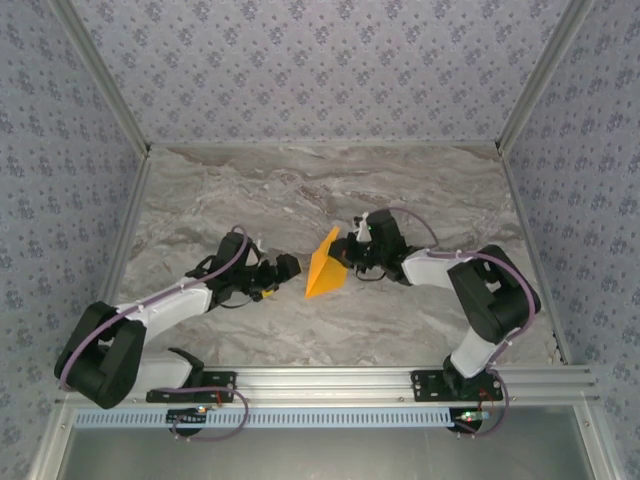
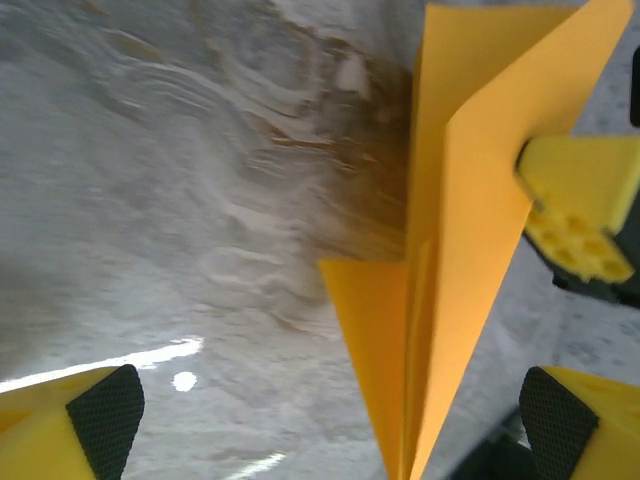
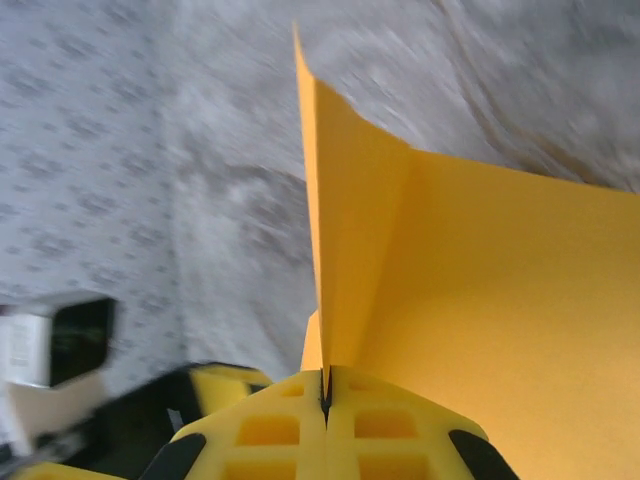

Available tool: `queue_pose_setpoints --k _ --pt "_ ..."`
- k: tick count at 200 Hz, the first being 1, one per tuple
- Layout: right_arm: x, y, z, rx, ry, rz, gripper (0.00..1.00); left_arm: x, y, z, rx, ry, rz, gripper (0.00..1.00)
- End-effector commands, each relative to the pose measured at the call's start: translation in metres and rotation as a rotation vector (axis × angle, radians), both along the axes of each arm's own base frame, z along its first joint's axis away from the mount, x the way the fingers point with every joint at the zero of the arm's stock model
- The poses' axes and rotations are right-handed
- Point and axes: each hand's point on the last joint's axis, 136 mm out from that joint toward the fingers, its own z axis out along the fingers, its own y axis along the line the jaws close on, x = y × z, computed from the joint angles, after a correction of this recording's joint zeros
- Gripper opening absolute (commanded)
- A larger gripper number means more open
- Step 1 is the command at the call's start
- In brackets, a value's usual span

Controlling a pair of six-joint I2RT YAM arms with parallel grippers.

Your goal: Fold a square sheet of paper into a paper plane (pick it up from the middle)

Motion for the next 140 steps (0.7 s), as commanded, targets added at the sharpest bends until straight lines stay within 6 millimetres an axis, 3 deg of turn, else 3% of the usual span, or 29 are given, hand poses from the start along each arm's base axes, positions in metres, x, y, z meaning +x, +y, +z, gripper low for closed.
queue_pose_setpoints --k 1,34,72,140 --pt "0.007 0.003 0.062 0.162 -0.084 -0.001 0.03 -0.001 -0.025 0.05 -0.24 -0.057 -0.068 0.99" --pt "0.01 0.0 0.095 0.221 -0.114 -0.023 0.04 -0.003 -0.033 0.083 -0.382 -0.102 -0.076 0.99" --pt "0.008 0.003 0.106 0.29 -0.081 -0.022 0.04 -0.005 -0.042 0.118 -0.462 -0.199 -0.118 0.98" --pt "0.003 0.008 0.118 0.378 -0.03 -0.022 0.05 0.004 -0.05 0.134 -0.528 -0.215 -0.09 0.94"
